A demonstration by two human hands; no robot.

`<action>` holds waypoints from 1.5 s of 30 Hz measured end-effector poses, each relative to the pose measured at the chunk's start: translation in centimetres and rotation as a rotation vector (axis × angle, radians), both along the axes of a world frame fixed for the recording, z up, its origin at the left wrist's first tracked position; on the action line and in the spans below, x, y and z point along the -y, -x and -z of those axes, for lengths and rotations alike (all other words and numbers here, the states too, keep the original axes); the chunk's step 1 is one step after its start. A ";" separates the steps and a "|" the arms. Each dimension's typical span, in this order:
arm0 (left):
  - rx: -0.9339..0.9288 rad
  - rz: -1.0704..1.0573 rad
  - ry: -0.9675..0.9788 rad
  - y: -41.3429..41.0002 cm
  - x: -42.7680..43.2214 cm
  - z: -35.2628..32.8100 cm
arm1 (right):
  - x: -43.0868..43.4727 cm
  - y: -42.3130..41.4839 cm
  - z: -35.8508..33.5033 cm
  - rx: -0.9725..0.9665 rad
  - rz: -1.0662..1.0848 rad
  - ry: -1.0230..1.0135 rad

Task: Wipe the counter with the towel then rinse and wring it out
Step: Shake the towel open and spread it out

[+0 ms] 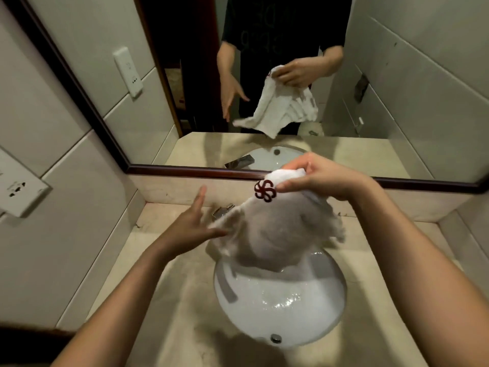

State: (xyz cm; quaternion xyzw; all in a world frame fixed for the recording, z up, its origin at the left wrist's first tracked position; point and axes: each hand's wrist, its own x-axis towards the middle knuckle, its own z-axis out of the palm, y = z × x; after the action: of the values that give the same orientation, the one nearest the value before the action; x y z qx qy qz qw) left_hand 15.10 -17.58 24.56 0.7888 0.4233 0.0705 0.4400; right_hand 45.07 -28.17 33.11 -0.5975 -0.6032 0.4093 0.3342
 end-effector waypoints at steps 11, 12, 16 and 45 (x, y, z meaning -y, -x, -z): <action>0.369 0.224 0.188 -8.2 3.2 -4.6 | -0.2 -1.8 -1.6 -0.058 0.025 -0.038; 0.317 0.246 0.180 -8.0 3.1 -4.5 | 0.1 -2.2 -1.5 -0.059 0.039 -0.039; 0.199 0.297 0.206 -7.5 2.9 -4.8 | 0.3 -2.8 -1.3 0.001 0.092 -0.055; 0.735 -0.188 0.599 -6.1 2.6 -7.4 | 5.5 4.3 13.3 -1.024 0.466 0.410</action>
State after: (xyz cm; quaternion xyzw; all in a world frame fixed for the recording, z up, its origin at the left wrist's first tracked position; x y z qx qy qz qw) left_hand 21.18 -20.16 31.96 0.5085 0.3110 0.2588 0.7601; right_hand 40.73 -33.64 19.82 -0.4932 -0.1273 0.6693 0.5410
